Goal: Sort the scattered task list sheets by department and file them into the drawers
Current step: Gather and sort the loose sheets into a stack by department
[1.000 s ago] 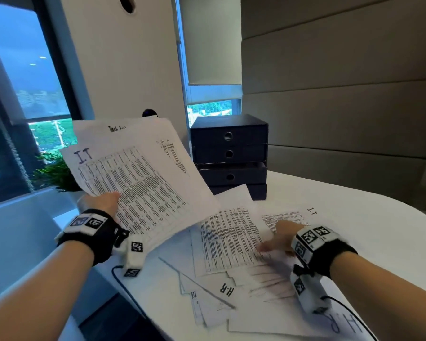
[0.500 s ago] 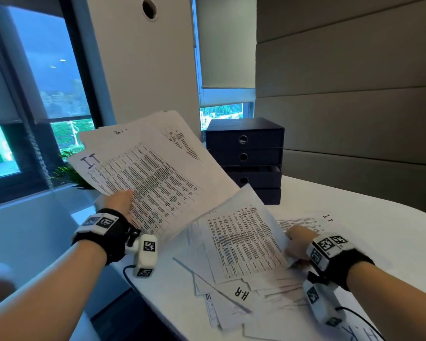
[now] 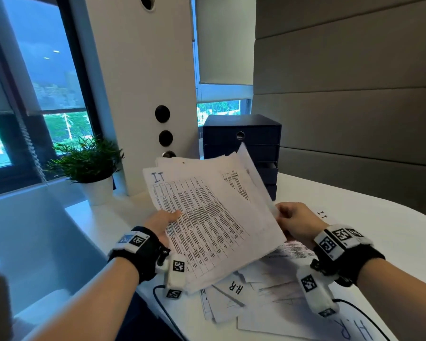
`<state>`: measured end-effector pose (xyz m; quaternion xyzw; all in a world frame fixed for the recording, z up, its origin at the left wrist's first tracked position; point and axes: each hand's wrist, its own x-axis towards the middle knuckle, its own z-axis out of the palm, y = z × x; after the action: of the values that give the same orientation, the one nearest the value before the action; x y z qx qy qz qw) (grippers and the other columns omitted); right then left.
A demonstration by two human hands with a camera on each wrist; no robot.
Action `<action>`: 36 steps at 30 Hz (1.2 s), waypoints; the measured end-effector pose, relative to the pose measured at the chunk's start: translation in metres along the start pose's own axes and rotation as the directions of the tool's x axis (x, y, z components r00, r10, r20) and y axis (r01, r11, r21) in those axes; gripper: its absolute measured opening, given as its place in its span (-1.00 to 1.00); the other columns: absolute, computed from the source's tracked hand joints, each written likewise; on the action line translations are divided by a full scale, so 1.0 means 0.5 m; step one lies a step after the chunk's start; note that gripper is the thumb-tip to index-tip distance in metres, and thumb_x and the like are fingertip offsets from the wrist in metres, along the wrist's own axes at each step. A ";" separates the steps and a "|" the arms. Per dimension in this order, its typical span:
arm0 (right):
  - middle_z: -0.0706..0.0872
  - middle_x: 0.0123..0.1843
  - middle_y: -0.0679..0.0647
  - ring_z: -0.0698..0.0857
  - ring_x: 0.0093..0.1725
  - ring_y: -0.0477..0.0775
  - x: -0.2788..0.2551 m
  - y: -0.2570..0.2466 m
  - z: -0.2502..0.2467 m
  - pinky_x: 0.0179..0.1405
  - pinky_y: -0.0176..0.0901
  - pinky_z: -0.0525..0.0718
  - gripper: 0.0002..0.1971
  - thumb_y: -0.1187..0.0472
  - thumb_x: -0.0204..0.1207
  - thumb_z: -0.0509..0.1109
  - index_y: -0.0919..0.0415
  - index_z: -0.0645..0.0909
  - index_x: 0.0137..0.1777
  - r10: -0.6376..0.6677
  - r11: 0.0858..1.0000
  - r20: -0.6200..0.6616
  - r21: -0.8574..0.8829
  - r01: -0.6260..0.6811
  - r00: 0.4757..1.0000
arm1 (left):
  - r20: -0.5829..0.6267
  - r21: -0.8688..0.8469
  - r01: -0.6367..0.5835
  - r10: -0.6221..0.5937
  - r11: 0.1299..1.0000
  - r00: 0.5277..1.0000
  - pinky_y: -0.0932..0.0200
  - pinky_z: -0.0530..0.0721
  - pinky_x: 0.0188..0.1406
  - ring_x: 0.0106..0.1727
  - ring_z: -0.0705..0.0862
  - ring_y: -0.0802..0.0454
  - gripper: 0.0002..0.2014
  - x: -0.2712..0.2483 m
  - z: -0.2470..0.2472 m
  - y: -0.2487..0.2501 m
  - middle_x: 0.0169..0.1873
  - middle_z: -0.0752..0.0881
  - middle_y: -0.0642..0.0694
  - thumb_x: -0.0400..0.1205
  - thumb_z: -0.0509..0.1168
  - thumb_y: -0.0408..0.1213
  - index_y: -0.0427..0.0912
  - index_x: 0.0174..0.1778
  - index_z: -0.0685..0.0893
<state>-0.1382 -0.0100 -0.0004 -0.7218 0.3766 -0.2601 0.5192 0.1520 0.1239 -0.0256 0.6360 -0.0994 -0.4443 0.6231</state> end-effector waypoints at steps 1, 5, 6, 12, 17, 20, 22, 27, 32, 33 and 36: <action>0.70 -0.27 0.26 0.71 -0.43 0.11 0.000 -0.002 0.001 -0.51 -0.13 0.71 -0.88 0.52 0.59 0.27 0.41 0.63 -0.05 -0.011 1.000 0.006 -0.016 0.011 1.000 | 0.005 0.032 0.037 -0.038 0.999 0.999 -0.58 0.40 0.23 0.44 0.37 -0.53 0.08 0.047 -0.013 -0.015 0.52 0.37 -0.35 0.13 0.70 -0.32 -0.32 0.54 0.28; 0.73 -0.32 0.15 0.71 -0.38 0.10 -0.005 0.005 0.000 -0.44 -0.09 0.74 -0.87 0.37 0.64 0.28 0.28 0.62 -0.13 0.029 0.996 0.033 -0.089 -0.026 0.999 | 0.011 0.084 0.015 -0.016 0.996 1.000 -0.50 0.58 0.06 0.22 0.58 -0.46 -0.35 0.016 0.003 -0.012 0.26 0.61 -0.39 0.38 0.56 -0.32 -0.40 0.33 0.45; 0.74 -0.33 0.11 0.72 -0.39 0.08 -0.004 0.011 -0.003 -0.44 -0.09 0.74 -0.85 0.33 0.65 0.27 0.25 0.63 -0.13 0.065 0.983 0.024 -0.174 -0.060 0.998 | -0.009 0.102 -0.014 0.015 0.995 1.000 -0.48 0.58 0.08 0.17 0.62 -0.44 -0.58 -0.020 0.019 -0.007 0.18 0.66 -0.38 0.54 0.42 -0.35 -0.37 0.28 0.51; 0.73 -0.01 0.03 0.69 -0.03 0.06 0.006 0.040 -0.003 -0.05 -0.21 0.64 -0.73 0.28 0.44 0.37 0.18 0.69 0.14 0.245 0.769 -0.048 -0.599 -0.224 0.968 | -0.112 0.337 -0.215 0.266 0.917 0.958 -0.12 0.65 0.15 0.08 0.68 -0.21 -0.76 -0.015 0.023 -0.019 0.05 0.73 -0.26 0.58 0.34 -0.50 -0.32 0.17 0.63; 0.73 -0.01 0.08 0.68 -0.05 0.08 0.021 0.051 0.023 -0.17 -0.27 0.51 -0.72 0.08 0.48 0.43 0.21 0.70 0.12 0.227 0.758 -0.085 -0.610 -0.231 0.970 | -0.088 0.750 -0.132 0.296 0.648 0.951 0.32 0.51 -0.33 -0.18 0.58 0.01 -0.86 -0.026 0.033 -0.011 -0.16 0.61 -0.10 0.68 0.23 -0.30 -0.29 -0.12 0.60; 0.68 -0.06 0.06 0.63 -0.08 0.06 0.029 0.056 0.024 -0.17 -0.27 0.50 -0.80 0.22 0.52 0.38 0.19 0.68 0.12 0.204 0.747 -0.075 -0.633 -0.205 0.976 | -0.085 0.723 -0.164 0.322 0.671 0.943 0.26 0.54 0.02 0.09 0.64 -0.11 -0.71 -0.016 0.021 -0.010 0.05 0.64 -0.21 0.64 0.28 -0.37 -0.41 0.26 0.56; 0.73 -0.04 0.07 0.69 -0.06 0.07 0.034 0.067 0.019 -0.08 -0.17 0.63 -0.87 0.28 0.54 0.34 0.16 0.67 0.04 0.207 0.806 -0.056 -0.556 -0.202 0.977 | -0.158 0.624 -0.154 0.317 0.766 0.935 0.13 0.58 0.21 0.18 0.64 -0.18 -0.62 0.002 0.001 -0.012 0.14 0.65 -0.25 0.59 0.34 -0.44 -0.46 0.32 0.51; 0.70 -0.08 0.39 0.75 -0.24 0.36 0.029 0.081 0.010 -0.38 0.16 0.78 -0.86 0.53 0.56 0.26 0.29 0.52 -0.08 0.253 0.936 0.070 0.234 -0.262 0.965 | -0.306 0.267 -0.223 0.302 0.938 0.903 -0.15 0.38 0.43 0.48 0.38 -0.33 -0.35 0.017 -0.016 -0.023 0.48 0.40 -0.40 0.55 0.42 -0.46 -0.51 0.50 0.27; 0.73 -0.09 0.45 0.73 -0.22 0.28 0.018 0.065 0.023 -0.35 -0.02 0.73 -0.80 0.37 0.47 0.46 0.37 0.57 0.06 0.064 0.923 0.133 0.368 -0.109 0.989 | -0.087 0.050 -0.133 0.137 0.990 0.987 -0.47 0.43 0.29 0.40 0.49 -0.40 0.18 0.186 -0.064 -0.063 0.43 0.53 -0.30 -0.14 0.77 -0.09 -0.30 0.43 0.44; 0.74 -0.02 0.49 0.74 -0.12 0.34 0.017 0.062 0.026 -0.27 0.04 0.73 -0.80 0.42 0.52 0.39 0.41 0.58 0.12 0.043 0.925 0.134 0.368 -0.090 0.990 | -0.057 0.053 -0.116 0.119 0.992 0.991 -0.49 0.47 0.26 0.39 0.51 -0.43 0.11 0.203 -0.064 -0.063 0.42 0.54 -0.31 -0.04 0.77 -0.08 -0.31 0.42 0.45; 0.63 0.19 0.61 0.67 0.03 0.47 0.013 0.056 0.030 -0.21 0.11 0.72 -0.65 0.57 0.54 0.26 0.50 0.46 0.32 -0.007 0.904 0.208 0.420 -0.082 0.978 | -0.033 0.055 -0.147 0.149 0.988 0.988 -0.54 0.38 0.30 0.48 0.38 -0.43 0.04 0.083 -0.003 -0.029 0.51 0.41 -0.30 0.18 0.68 -0.12 -0.29 0.54 0.32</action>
<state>-0.1309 -0.0120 -0.0320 -0.6063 0.2691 -0.2506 0.7051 0.1711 0.0997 -0.0567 0.6510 -0.1461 -0.3823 0.6393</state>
